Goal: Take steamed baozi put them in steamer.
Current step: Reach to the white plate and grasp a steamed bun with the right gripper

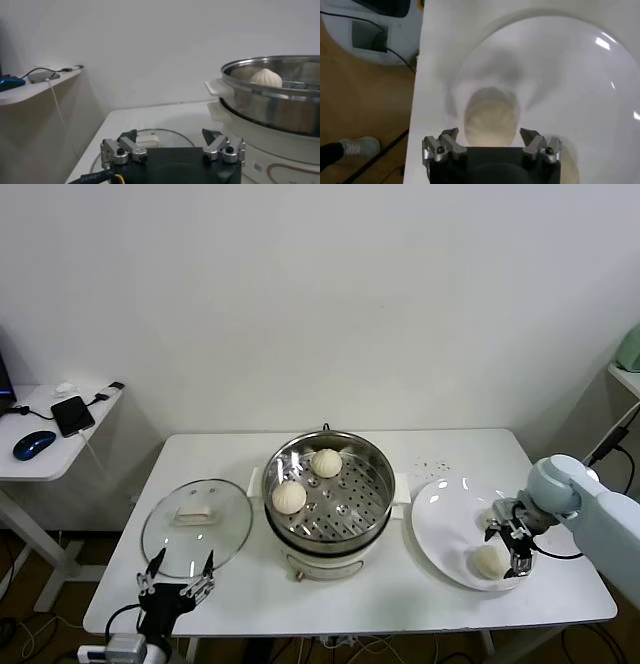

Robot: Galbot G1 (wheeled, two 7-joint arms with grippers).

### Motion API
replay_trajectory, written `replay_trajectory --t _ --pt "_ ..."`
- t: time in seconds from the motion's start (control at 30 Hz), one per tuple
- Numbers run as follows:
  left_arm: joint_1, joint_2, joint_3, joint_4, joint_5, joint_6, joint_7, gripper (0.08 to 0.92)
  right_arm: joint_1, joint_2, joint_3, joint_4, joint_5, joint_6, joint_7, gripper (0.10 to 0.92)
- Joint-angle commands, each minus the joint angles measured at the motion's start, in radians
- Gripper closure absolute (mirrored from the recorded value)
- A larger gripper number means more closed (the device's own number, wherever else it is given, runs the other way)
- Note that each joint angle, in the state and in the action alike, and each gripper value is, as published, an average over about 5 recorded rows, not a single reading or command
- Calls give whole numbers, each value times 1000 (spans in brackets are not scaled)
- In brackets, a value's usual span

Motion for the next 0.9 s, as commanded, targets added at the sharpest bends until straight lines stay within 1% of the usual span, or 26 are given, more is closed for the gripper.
replay_trajectory --t 0.03,0.3,0.8,0.9 --pt "10 2 0 -2 6 -1 -1 177 -42 22 38 -22 -37 9 17 203" --pt "9 2 3 0 7 2 2 177 -41 44 39 -41 -51 4 23 203" --pt "-2 -3 7 10 10 4 3 177 -36 55 33 -53 -30 -4 32 203" --pt "-4 -3 7 11 10 5 3 177 -35 54 33 -54 -26 -4 29 237"
